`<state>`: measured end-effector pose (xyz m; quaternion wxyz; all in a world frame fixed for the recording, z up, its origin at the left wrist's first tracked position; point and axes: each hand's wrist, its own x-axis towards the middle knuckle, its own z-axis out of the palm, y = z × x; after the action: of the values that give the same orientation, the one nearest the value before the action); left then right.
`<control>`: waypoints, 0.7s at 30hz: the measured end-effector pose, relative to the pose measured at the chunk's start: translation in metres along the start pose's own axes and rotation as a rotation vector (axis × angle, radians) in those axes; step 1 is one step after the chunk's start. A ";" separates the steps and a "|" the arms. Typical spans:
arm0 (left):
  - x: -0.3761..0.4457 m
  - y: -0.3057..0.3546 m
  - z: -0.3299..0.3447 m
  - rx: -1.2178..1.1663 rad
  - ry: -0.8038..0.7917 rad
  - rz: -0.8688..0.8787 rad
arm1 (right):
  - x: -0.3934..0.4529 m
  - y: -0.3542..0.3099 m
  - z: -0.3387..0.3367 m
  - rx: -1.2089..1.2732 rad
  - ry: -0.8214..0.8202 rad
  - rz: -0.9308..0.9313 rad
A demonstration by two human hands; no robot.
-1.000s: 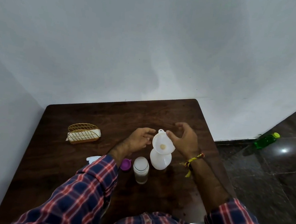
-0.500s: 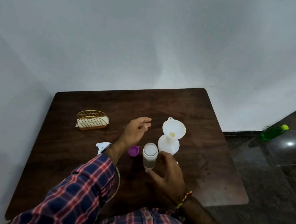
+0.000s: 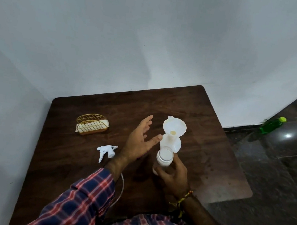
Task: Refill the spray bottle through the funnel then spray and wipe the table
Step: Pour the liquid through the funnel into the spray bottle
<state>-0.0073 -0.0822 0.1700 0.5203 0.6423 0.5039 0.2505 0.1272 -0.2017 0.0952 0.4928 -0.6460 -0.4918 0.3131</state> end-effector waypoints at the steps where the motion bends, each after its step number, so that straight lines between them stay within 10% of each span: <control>1: 0.003 0.004 0.008 0.012 0.008 0.030 | -0.003 -0.002 -0.010 0.005 0.034 -0.005; 11: 0.046 0.018 0.081 0.168 0.183 0.083 | 0.034 -0.007 -0.111 -0.162 0.217 -0.014; 21: 0.053 0.004 0.086 0.261 0.174 0.139 | 0.098 -0.001 -0.131 -0.475 0.040 -0.133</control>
<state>0.0867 -0.0694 0.1345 0.3685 0.7136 0.5298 0.2727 0.2743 -0.1516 0.1461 0.3562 -0.7160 -0.5831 0.1430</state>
